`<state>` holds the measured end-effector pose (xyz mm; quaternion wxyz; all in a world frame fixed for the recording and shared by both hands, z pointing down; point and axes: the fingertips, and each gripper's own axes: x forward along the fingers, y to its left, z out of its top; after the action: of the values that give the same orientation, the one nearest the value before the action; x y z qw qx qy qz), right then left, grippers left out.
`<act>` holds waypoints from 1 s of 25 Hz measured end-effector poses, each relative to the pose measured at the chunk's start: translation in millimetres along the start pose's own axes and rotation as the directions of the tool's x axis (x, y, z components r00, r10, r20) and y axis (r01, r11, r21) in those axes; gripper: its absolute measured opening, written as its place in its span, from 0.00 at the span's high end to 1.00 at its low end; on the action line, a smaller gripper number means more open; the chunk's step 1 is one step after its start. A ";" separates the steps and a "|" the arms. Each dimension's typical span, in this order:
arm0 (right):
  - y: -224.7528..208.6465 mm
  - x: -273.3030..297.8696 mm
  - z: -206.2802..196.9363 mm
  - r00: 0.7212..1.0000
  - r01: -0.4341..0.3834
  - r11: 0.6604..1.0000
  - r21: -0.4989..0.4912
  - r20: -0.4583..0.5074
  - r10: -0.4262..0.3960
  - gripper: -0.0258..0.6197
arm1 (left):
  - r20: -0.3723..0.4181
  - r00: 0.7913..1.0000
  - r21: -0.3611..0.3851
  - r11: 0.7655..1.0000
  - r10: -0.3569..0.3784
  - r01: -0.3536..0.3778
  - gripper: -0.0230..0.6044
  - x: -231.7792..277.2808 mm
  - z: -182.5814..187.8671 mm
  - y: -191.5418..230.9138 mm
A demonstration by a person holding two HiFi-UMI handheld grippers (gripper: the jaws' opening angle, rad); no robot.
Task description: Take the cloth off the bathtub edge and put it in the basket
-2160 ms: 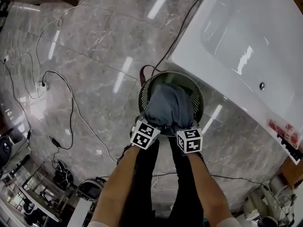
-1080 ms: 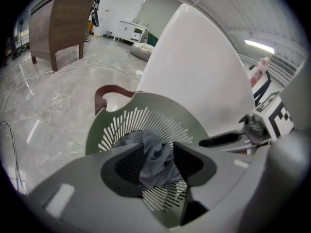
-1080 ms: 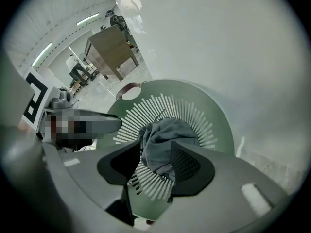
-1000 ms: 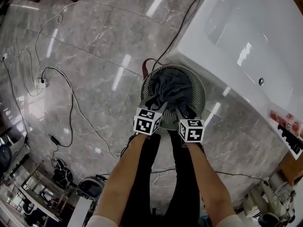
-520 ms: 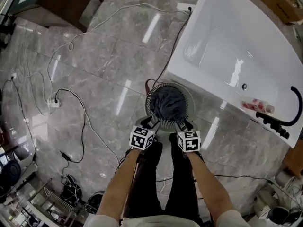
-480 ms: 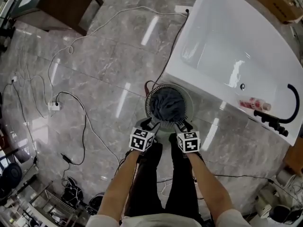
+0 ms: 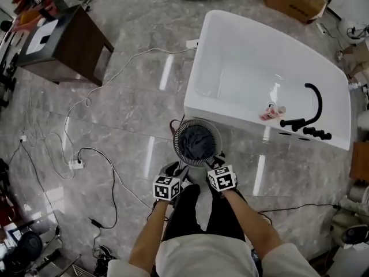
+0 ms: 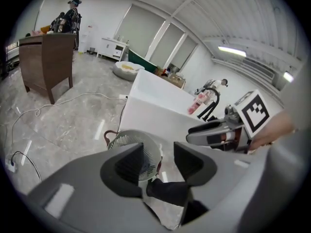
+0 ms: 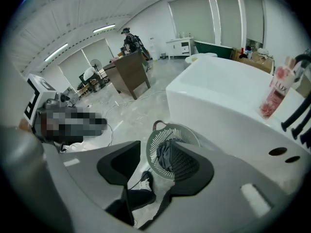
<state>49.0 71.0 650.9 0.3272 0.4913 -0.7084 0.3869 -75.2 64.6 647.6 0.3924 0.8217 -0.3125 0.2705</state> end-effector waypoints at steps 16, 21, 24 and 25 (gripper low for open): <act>47.0 -123.7 -8.5 0.985 -0.035 0.996 0.080 0.171 0.021 0.68 | 0.109 0.994 0.058 0.998 -0.021 0.015 0.57 -86.9 26.2 -74.9; 39.2 -120.6 -10.8 0.988 -0.045 0.993 0.111 0.151 0.028 0.68 | 0.129 0.991 0.000 1.000 0.017 -0.018 0.57 -89.2 36.2 -61.9; 35.3 -118.3 -6.3 0.989 -0.036 0.995 0.091 0.148 0.022 0.68 | 0.126 0.991 -0.012 0.999 0.042 -0.041 0.64 -87.9 34.8 -55.7; 35.2 -117.1 -6.6 0.989 -0.035 0.996 0.084 0.146 0.023 0.68 | 0.121 0.991 -0.011 0.999 0.051 -0.050 0.66 -87.6 32.6 -54.4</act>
<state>51.6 136.2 547.4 0.2476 0.5214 -0.7200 0.3853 -86.9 91.4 543.6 0.3691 0.8269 -0.3574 0.2288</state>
